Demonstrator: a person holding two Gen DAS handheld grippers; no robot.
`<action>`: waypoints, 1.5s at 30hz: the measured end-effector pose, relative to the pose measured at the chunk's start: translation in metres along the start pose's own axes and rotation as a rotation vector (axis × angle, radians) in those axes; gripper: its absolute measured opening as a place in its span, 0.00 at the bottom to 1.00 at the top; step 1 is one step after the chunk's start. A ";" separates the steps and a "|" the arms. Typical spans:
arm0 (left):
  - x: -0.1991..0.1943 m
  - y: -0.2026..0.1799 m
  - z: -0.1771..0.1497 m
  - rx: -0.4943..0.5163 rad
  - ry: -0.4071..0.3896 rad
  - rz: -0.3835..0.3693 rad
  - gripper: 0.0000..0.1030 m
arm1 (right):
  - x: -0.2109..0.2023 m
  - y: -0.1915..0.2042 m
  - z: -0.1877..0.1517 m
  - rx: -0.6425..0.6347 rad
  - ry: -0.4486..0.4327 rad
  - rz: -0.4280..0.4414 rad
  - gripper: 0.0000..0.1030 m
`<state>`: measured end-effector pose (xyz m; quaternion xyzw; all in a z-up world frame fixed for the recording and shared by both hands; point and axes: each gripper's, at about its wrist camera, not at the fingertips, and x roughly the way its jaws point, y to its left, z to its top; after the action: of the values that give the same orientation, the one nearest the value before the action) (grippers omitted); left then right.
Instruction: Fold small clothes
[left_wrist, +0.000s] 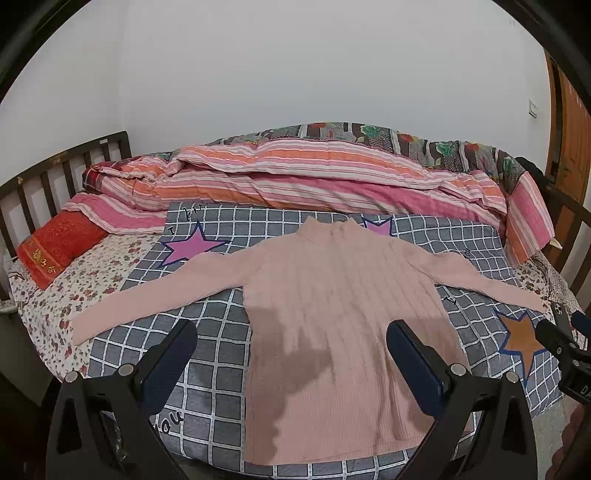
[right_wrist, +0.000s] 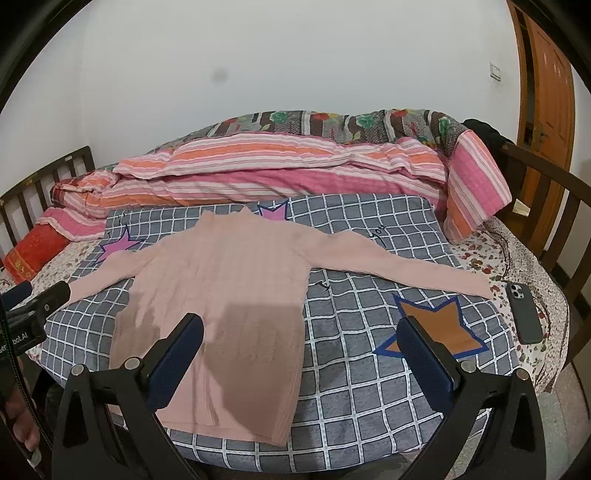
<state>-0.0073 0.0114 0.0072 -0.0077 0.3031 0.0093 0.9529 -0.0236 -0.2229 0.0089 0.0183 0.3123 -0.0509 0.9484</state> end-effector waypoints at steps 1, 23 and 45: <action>0.000 0.001 0.000 -0.002 0.001 -0.001 1.00 | 0.000 0.000 0.000 -0.001 0.000 0.001 1.00; -0.001 0.011 -0.001 -0.022 0.000 0.010 1.00 | 0.002 0.003 -0.003 -0.003 -0.001 0.009 1.00; 0.004 0.021 0.005 -0.016 -0.022 0.026 1.00 | 0.010 0.008 -0.002 -0.002 -0.009 0.009 1.00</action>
<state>-0.0019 0.0326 0.0085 -0.0113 0.2925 0.0244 0.9559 -0.0153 -0.2154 0.0013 0.0185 0.3082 -0.0463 0.9500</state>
